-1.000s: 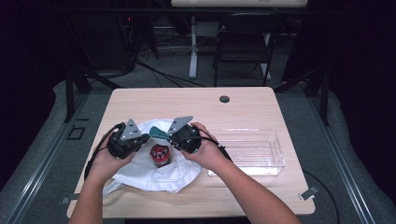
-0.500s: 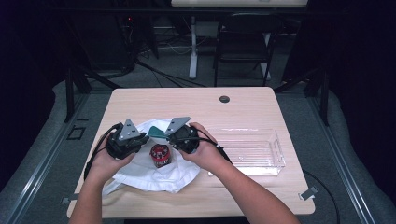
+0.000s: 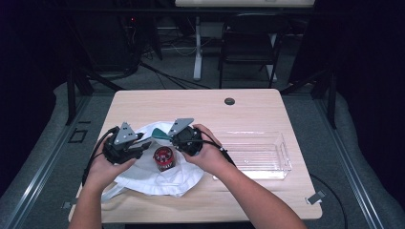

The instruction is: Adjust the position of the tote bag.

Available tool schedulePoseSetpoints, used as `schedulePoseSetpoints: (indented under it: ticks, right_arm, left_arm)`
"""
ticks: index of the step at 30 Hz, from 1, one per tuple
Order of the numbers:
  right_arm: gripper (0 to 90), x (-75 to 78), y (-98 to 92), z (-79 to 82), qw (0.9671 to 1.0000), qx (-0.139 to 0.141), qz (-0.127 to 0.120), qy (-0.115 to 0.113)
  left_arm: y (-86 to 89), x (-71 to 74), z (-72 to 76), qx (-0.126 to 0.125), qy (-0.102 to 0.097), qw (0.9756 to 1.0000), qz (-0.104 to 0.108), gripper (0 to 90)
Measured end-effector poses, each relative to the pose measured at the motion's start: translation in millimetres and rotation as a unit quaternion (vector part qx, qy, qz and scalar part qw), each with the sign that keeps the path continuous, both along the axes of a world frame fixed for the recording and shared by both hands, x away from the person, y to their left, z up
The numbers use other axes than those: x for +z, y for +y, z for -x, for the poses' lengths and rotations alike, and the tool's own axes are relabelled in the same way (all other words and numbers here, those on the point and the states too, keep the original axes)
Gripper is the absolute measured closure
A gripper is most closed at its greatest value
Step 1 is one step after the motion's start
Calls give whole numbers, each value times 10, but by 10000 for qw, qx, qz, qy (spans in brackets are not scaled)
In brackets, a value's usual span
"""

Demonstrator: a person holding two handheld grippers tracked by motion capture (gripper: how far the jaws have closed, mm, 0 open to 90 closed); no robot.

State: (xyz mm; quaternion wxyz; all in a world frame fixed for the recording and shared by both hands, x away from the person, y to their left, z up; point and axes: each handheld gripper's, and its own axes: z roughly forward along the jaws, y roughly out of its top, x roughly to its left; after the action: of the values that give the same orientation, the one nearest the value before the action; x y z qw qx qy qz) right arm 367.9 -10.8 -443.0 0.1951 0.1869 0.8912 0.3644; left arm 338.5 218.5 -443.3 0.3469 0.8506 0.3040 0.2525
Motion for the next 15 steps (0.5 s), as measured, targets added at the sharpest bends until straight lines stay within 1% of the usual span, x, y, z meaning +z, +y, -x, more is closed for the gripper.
schedulePoseSetpoints:
  ticks: [2,5,7,8,9,10,13,15]
  right_arm:
    - [858,-3,5,-6,10000,-32,-26,-1]
    - [859,14,-1,-16,10000,-10,24,20]
    - [859,11,-2,-25,10000,-33,-34,31]
    - [858,10,-3,-31,10000,-40,-57,46]
    - [858,16,-10,-42,10000,-57,-26,57]
    - [858,15,-13,-50,10000,-40,-45,73]
    - [858,18,-21,-68,9999,-80,-105,83]
    - [859,20,-24,-75,9999,-127,-95,41]
  left_arm:
    - [24,-3,7,48,31,10000,60,568]
    - [67,-2,10,88,38,9999,70,563]
    - [80,-10,12,106,25,9999,88,544]
    - [91,-11,15,129,41,9999,80,541]
    - [104,-9,13,112,28,9999,31,538]
    - [111,-13,16,148,-2,9999,55,535]
    - [146,-7,31,170,12,9998,60,526]
    - [169,2,40,176,5,9998,72,521]
